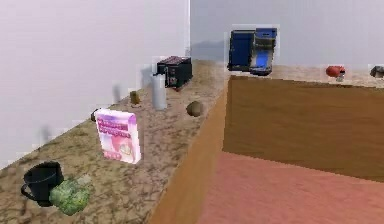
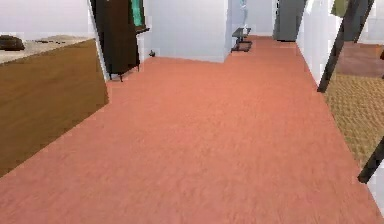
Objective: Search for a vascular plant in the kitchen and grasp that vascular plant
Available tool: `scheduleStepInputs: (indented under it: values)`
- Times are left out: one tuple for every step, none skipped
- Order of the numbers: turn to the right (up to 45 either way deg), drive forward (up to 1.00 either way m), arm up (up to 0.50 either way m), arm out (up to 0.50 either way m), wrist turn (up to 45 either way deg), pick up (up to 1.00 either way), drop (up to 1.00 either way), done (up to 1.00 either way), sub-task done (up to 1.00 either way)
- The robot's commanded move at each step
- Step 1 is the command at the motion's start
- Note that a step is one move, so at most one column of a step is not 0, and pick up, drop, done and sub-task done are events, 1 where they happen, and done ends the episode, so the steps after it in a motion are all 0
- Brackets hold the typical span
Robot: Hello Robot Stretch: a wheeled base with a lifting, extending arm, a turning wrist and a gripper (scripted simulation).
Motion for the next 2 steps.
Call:
scheduleStepInputs:
  values:
    - [-45.0, 0.0, 0.0, 0.0, 0.0, 0.0, 0.0, 0.0, 0.0]
    - [-45.0, 0.0, 0.0, 0.0, 0.0, 0.0, 0.0, 0.0, 0.0]
